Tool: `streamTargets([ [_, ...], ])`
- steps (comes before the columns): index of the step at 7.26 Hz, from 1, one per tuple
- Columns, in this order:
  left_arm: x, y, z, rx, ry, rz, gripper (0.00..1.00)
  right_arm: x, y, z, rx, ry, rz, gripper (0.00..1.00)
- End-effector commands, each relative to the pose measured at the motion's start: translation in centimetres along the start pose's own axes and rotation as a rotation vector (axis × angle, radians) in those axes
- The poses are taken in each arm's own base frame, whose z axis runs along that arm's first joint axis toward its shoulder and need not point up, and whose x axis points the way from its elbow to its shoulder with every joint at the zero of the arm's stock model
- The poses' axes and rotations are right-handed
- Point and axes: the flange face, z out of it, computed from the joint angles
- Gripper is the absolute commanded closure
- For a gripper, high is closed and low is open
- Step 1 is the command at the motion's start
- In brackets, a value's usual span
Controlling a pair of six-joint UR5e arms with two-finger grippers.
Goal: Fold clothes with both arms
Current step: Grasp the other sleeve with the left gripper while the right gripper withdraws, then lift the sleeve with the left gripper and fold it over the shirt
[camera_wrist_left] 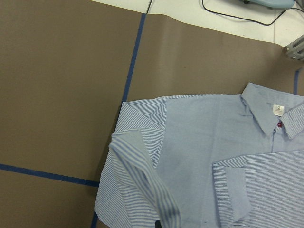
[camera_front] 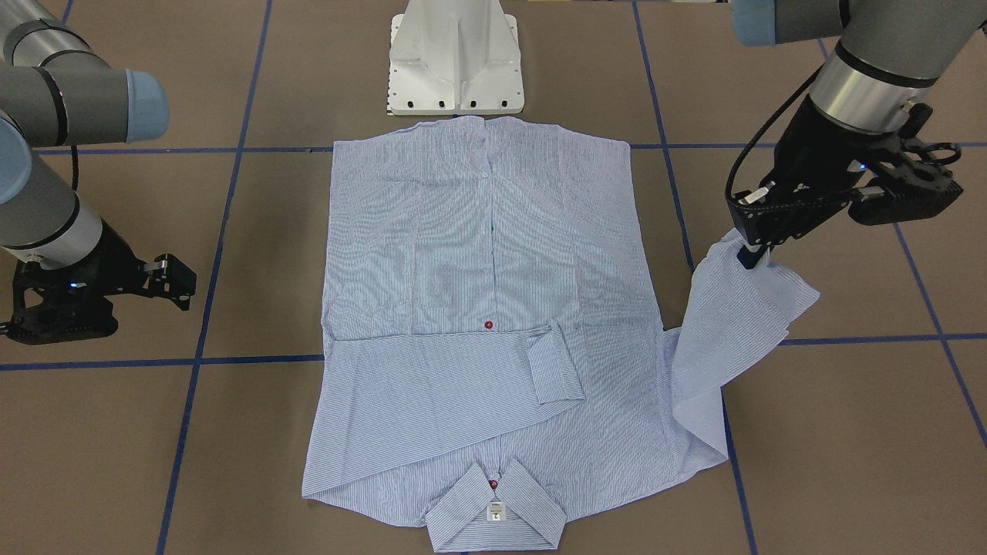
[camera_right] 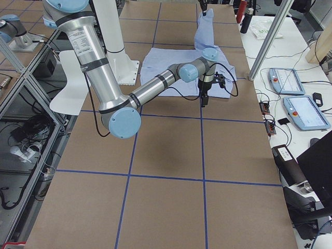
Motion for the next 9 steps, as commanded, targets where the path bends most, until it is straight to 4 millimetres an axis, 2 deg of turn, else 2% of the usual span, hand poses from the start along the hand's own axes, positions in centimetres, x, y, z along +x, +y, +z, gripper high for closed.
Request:
streamTargets([
  [1, 6.0, 0.3, -1.5, -0.039, 0.076, -0.06, 1.0, 0.6, 0.4, 0.1, -0.003, 0.004, 0.005, 0.01],
  [2, 8.7, 1.9, -0.8, -0.07, 0.094, -0.094, 1.0, 0.6, 0.4, 0.2, -0.002, 0.005, 0.005, 0.01],
  [3, 10.4, 3.1, -0.8, -0.089, 0.111, -0.113, 1.0, 0.8, 0.3, 0.2, -0.003, 0.008, 0.008, 0.01],
  [4, 12.8, 5.4, -0.1, -0.123, 0.13, -0.133, 1.0, 0.7, 0.3, 0.3, -0.004, 0.01, 0.008, 0.01],
  [5, 13.8, 6.6, 0.5, -0.142, 0.148, -0.149, 1.0, 0.9, 0.3, 0.5, -0.006, 0.011, 0.011, 0.01],
  [7, 14.7, 7.3, 3.8, -0.163, 0.171, -0.202, 1.0, 0.9, 0.3, 0.6, -0.007, 0.013, 0.011, 0.01],
  [9, 15.5, 8.4, 5.1, -0.168, 0.173, -0.238, 1.0, 0.9, 0.3, 0.6, -0.007, 0.013, 0.02, 0.01],
])
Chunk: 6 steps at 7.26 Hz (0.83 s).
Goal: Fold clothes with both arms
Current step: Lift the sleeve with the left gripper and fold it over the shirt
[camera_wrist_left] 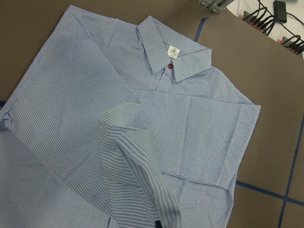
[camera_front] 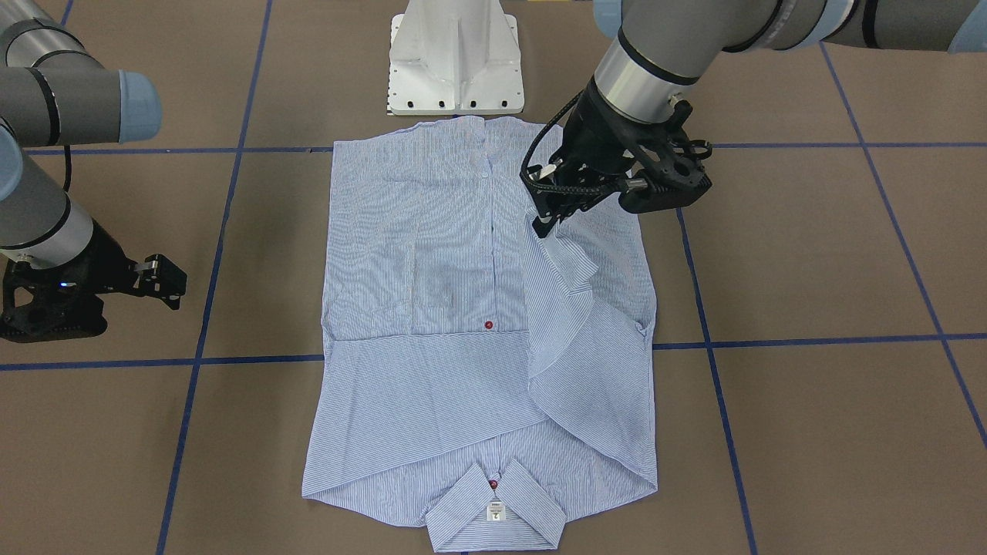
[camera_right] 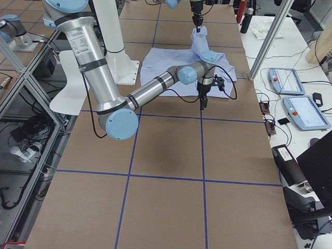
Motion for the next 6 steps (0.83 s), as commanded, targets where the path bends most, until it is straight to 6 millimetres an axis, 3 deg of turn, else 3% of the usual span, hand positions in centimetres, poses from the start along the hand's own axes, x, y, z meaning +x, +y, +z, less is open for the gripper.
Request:
streamTargets([
  [1, 0.7, 0.9, 2.5, -0.001, 0.038, -0.026, 1.0, -0.1, -0.1, -0.1, 0.004, -0.003, 0.005, 0.01],
  [3, 1.5, 3.0, 4.4, 0.034, 0.135, 0.038, 1.0, -0.3, -0.1, -0.1, 0.005, -0.004, 0.004, 0.01],
  [6, 1.4, 7.0, 12.4, 0.113, 0.191, 0.172, 1.0, -0.1, -0.1, -0.1, 0.006, -0.004, 0.005, 0.01],
])
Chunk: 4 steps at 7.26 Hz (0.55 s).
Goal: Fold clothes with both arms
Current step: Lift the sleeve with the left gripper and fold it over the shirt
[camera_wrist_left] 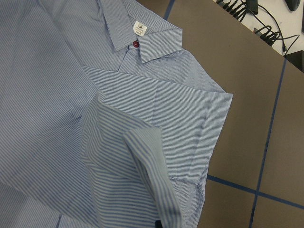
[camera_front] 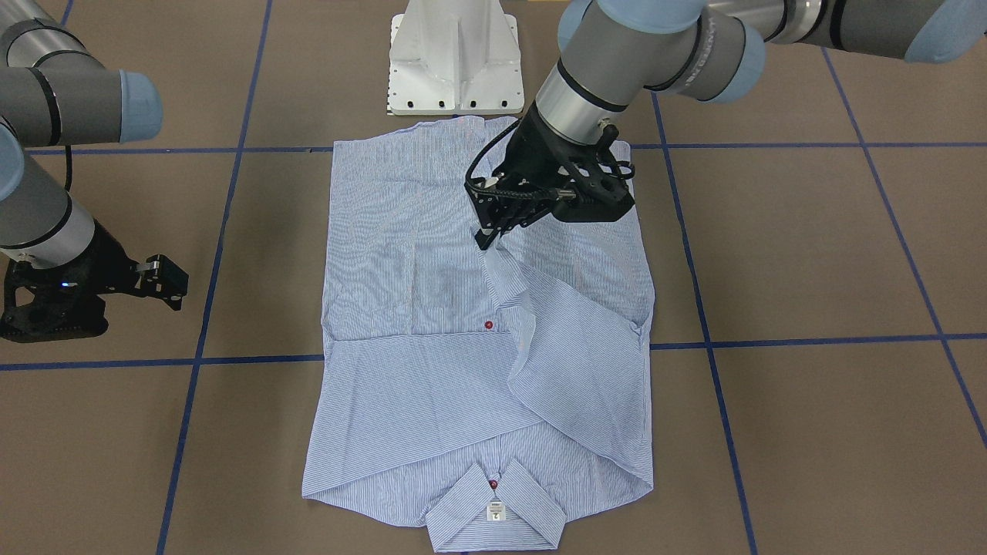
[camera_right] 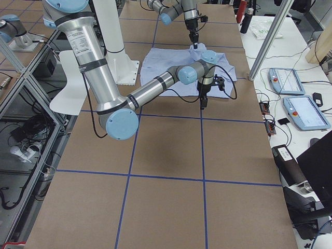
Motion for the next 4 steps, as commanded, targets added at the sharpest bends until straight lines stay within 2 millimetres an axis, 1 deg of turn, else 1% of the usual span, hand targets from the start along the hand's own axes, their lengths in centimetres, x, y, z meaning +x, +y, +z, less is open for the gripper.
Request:
streamTargets([
  [1, -0.8, 2.5, 3.8, 0.046, 0.008, 0.136, 1.0, -0.1, 0.0, -0.1, 0.001, -0.001, 0.0, 0.01],
  [2, -0.6, 2.7, 4.0, 0.044, 0.009, 0.159, 1.0, -0.1, 0.0, -0.1, 0.001, -0.001, 0.002, 0.01],
  [3, -0.5, 4.2, 5.0, 0.052, 0.023, 0.18, 1.0, 0.0, 0.0, 0.0, 0.0, -0.001, 0.003, 0.01],
  [4, -0.9, 5.0, 7.4, 0.07, 0.048, 0.232, 1.0, 0.1, 0.0, 0.1, -0.001, 0.0, 0.004, 0.01],
])
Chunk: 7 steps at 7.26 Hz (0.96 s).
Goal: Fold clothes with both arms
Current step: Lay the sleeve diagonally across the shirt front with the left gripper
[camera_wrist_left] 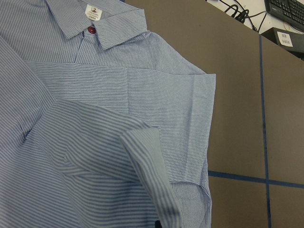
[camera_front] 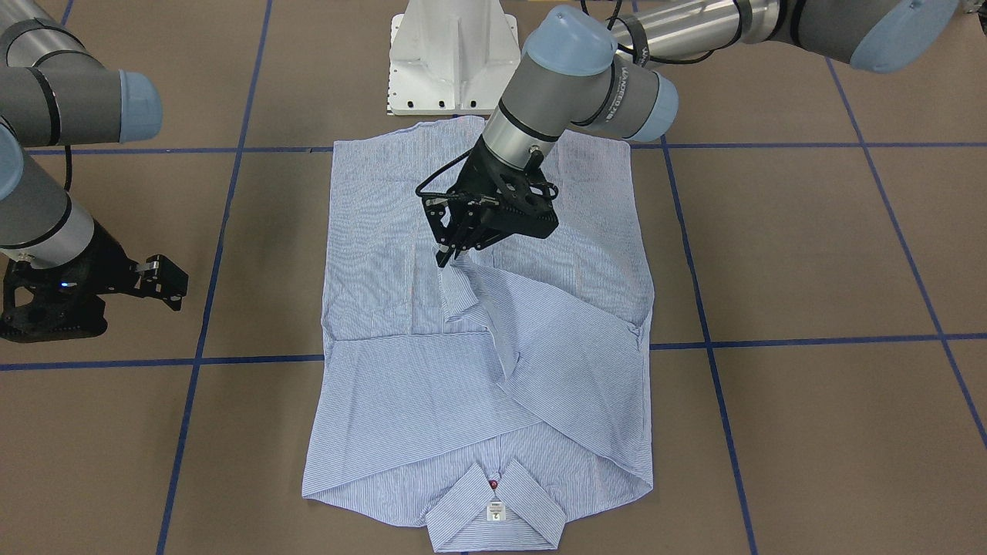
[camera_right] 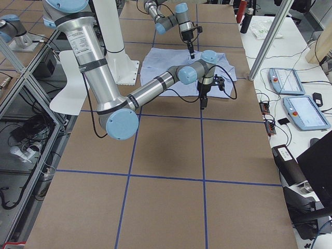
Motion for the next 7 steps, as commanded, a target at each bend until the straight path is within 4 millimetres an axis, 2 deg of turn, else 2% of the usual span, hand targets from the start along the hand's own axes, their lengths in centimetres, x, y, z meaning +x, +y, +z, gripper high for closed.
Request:
streamTargets([
  [1, -1.1, 1.4, 3.8, 0.022, 0.047, 0.097, 1.0, 0.1, 0.0, 0.1, -0.001, 0.001, 0.001, 0.01],
  [4, -0.4, 3.1, 3.9, 0.011, 0.094, 0.226, 1.0, 0.0, 0.0, 0.0, -0.001, -0.001, 0.002, 0.01],
  [7, -0.2, 5.8, 4.8, -0.022, 0.103, 0.326, 1.0, -0.3, -0.1, -0.1, 0.002, -0.004, 0.003, 0.01],
])
